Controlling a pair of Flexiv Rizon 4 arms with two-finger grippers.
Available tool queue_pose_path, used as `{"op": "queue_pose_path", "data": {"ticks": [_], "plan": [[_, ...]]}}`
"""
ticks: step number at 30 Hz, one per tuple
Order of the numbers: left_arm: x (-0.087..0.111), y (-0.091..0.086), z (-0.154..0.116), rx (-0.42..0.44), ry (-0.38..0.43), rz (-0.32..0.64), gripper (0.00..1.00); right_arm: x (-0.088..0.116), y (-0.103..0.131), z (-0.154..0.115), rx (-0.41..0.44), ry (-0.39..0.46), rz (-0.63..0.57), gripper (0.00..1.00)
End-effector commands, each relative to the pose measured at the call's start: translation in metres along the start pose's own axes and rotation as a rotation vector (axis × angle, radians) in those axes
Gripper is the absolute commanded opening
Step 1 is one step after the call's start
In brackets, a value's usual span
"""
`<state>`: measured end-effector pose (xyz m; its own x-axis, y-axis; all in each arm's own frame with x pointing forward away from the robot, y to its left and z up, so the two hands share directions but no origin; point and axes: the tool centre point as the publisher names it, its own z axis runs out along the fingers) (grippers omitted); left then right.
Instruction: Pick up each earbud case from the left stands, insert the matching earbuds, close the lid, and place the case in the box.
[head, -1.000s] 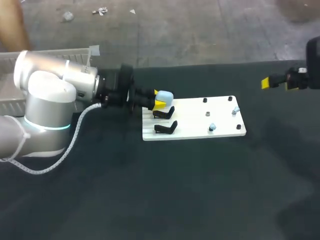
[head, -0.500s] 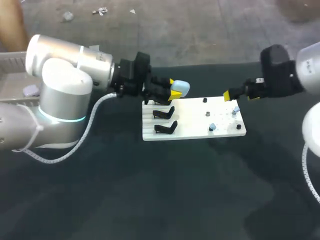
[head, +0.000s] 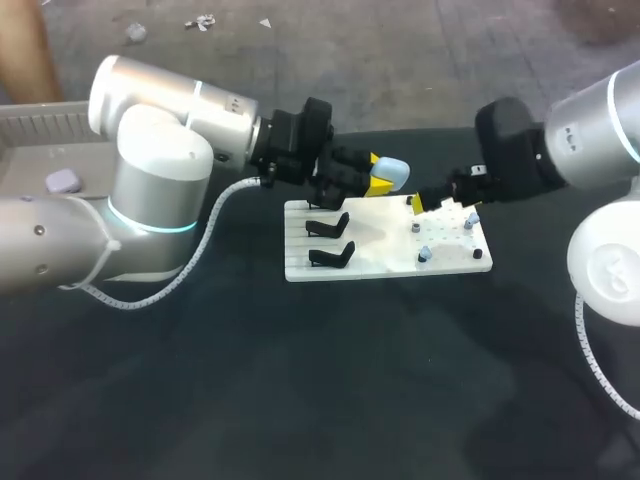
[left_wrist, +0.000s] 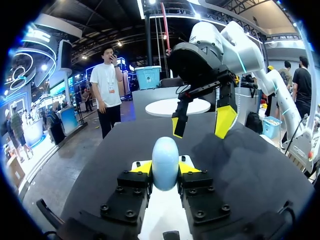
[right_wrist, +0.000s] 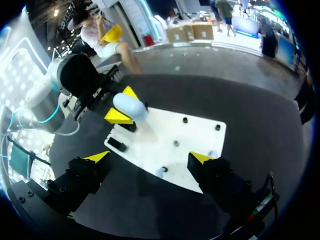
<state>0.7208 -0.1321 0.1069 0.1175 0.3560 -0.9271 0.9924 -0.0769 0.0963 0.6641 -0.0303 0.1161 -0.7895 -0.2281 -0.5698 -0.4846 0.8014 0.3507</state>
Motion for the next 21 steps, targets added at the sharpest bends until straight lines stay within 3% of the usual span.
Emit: {"op": "queue_pose_path", "data": {"ticks": [1, 21], "plan": [[-0.001, -0.003, 0.003, 0.021, -0.011, 0.003, 0.0, -0.009, -0.003, 0.009, -0.009, 0.015, -0.003, 1.0], [-0.007, -0.03, 0.003, 0.07, -0.071, 0.015, 0.0, -0.027, -0.015, 0.013, 0.036, 0.013, 0.024, 1.0]]}}
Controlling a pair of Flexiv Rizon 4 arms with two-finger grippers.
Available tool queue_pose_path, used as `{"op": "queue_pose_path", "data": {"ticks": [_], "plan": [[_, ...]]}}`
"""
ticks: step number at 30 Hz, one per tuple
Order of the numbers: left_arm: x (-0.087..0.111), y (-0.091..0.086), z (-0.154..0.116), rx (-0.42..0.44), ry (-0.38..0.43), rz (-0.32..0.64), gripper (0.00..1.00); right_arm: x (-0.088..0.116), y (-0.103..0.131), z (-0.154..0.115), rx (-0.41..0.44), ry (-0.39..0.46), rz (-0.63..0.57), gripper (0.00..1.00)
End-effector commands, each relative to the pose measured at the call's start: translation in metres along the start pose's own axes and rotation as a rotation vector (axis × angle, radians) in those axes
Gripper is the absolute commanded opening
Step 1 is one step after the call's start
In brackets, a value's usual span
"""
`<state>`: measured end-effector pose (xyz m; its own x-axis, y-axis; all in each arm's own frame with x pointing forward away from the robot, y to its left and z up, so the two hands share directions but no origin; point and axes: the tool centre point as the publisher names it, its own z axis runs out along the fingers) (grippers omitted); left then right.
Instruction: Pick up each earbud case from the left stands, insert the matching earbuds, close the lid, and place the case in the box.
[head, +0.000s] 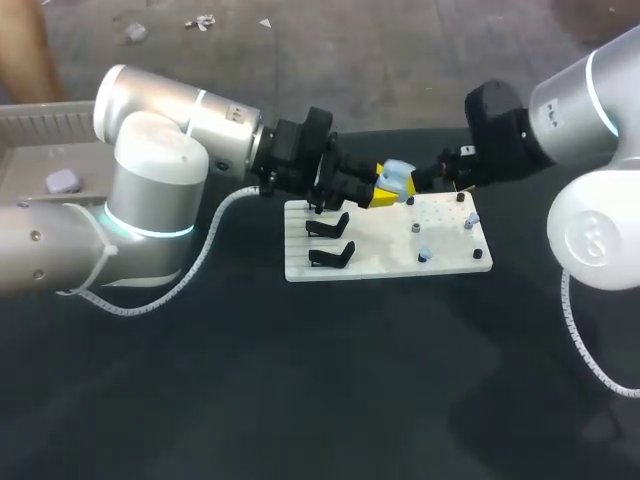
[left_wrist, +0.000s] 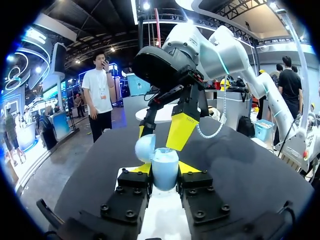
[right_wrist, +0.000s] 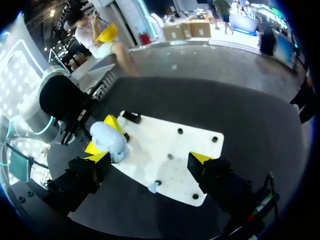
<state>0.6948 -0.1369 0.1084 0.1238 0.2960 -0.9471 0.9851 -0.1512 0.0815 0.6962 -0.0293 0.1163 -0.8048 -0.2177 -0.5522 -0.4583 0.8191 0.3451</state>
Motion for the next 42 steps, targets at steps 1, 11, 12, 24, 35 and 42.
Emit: {"op": "queue_pose_path", "data": {"ticks": [1, 11, 12, 24, 35, 42], "plan": [[-0.001, -0.005, -0.002, -0.004, -0.008, 0.004, 0.0, -0.002, 0.0, 0.0, 0.012, -0.002, 0.002, 1.0], [0.006, 0.002, -0.011, -0.039, -0.087, -0.03, 0.0, 0.002, -0.005, -0.014, 0.08, -0.023, -0.02, 1.0], [0.006, 0.003, -0.013, -0.044, -0.096, -0.032, 0.0, 0.003, -0.006, -0.016, 0.091, -0.022, -0.034, 1.0], [0.003, 0.013, -0.044, -0.112, -0.221, -0.049, 0.0, 0.021, -0.035, -0.026, 0.296, 0.099, -0.059, 1.0], [-0.005, 0.017, -0.062, -0.172, -0.274, -0.044, 0.0, 0.038, -0.062, -0.026, 0.429, 0.199, -0.042, 1.0], [-0.011, 0.016, -0.069, -0.197, -0.272, -0.031, 0.0, 0.043, -0.069, -0.022, 0.452, 0.241, -0.05, 1.0]]}}
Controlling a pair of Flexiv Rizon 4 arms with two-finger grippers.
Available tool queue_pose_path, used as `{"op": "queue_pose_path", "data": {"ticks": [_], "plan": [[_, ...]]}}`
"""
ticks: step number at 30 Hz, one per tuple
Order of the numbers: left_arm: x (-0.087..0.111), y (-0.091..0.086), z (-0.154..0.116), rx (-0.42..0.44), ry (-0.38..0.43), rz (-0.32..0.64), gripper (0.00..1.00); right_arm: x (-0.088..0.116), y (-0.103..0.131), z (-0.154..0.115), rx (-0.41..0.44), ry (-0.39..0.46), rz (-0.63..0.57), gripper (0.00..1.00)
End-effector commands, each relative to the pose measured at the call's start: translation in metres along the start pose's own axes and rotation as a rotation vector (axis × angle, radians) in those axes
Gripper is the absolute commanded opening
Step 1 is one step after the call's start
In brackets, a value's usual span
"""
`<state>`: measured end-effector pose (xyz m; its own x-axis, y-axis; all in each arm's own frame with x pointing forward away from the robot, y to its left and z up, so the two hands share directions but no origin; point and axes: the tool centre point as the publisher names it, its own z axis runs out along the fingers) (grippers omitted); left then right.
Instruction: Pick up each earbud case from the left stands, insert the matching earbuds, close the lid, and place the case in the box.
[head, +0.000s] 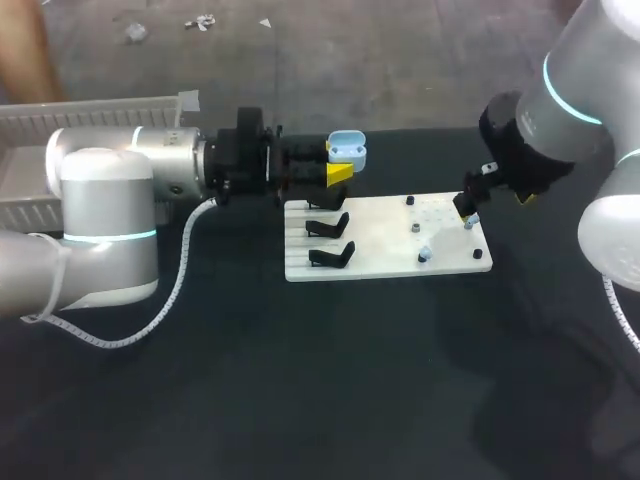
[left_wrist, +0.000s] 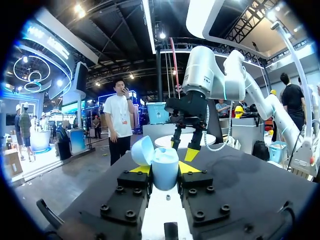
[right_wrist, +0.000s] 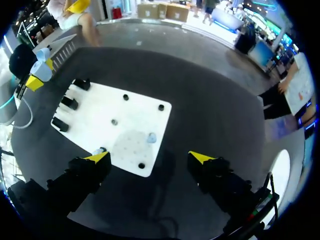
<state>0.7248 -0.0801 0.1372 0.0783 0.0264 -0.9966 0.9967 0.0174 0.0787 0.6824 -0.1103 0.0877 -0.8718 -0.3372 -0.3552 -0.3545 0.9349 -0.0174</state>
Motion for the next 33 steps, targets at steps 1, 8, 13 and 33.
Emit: {"op": "queue_pose_path", "data": {"ticks": [1, 8, 13, 33], "plan": [[-0.005, -0.007, -0.003, -0.032, 0.004, 0.006, 0.0, -0.002, 0.002, 0.004, 0.057, 0.009, 0.002, 1.0], [-0.006, -0.007, -0.004, -0.038, 0.006, 0.0, 0.0, 0.001, -0.003, 0.01, 0.061, 0.032, 0.006, 1.0], [-0.006, -0.007, -0.004, -0.038, 0.006, 0.0, 0.0, 0.003, -0.007, 0.019, 0.079, 0.075, -0.01, 1.0], [-0.006, -0.007, -0.004, -0.038, 0.006, 0.0, 0.0, -0.008, -0.002, 0.025, 0.055, 0.09, -0.031, 1.0]]}}
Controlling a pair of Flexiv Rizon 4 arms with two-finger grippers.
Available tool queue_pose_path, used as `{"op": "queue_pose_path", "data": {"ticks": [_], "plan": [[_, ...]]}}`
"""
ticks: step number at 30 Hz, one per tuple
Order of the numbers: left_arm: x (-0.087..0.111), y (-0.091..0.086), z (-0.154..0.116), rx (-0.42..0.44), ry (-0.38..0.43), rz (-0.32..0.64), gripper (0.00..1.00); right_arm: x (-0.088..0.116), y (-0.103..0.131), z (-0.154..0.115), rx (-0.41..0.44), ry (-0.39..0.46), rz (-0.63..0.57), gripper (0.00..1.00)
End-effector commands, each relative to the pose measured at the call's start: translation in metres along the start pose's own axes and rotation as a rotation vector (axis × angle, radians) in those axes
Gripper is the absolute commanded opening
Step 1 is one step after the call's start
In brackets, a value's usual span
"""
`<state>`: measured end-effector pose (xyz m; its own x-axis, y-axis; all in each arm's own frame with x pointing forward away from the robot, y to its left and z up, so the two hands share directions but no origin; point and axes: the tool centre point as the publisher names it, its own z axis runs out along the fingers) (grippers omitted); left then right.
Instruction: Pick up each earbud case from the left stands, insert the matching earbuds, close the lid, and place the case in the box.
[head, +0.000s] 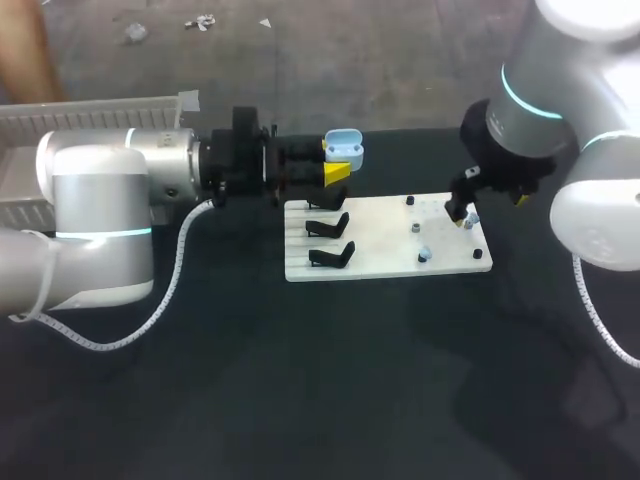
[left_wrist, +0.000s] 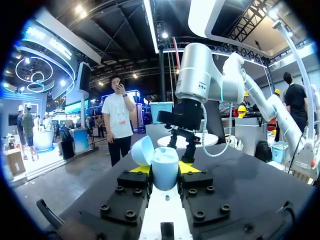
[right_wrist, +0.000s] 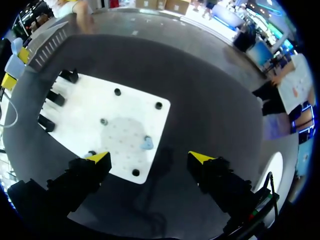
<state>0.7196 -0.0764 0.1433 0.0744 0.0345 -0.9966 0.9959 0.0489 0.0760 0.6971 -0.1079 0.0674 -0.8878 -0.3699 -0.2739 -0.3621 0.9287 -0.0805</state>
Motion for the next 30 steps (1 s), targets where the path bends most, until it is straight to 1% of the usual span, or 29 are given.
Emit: {"op": "queue_pose_path", "data": {"ticks": [1, 19, 25, 26, 30], "plan": [[0.0, -0.002, 0.0, -0.007, -0.002, 0.003, 0.0, -0.002, 0.001, 0.0, -0.003, 0.006, -0.004, 1.0], [0.0, -0.002, 0.0, -0.007, -0.002, 0.003, 0.0, -0.009, 0.008, 0.015, -0.014, 0.037, -0.04, 1.0], [0.0, -0.002, 0.0, -0.007, -0.002, 0.003, 0.0, -0.009, 0.009, 0.021, 0.0, 0.059, -0.053, 1.0], [0.0, -0.002, 0.0, -0.007, -0.002, 0.003, 0.0, -0.008, 0.008, 0.022, 0.0, 0.061, -0.053, 0.96], [0.0, -0.002, 0.0, -0.007, -0.002, 0.003, 0.0, -0.007, 0.007, 0.024, 0.0, 0.067, -0.052, 0.89]]}}
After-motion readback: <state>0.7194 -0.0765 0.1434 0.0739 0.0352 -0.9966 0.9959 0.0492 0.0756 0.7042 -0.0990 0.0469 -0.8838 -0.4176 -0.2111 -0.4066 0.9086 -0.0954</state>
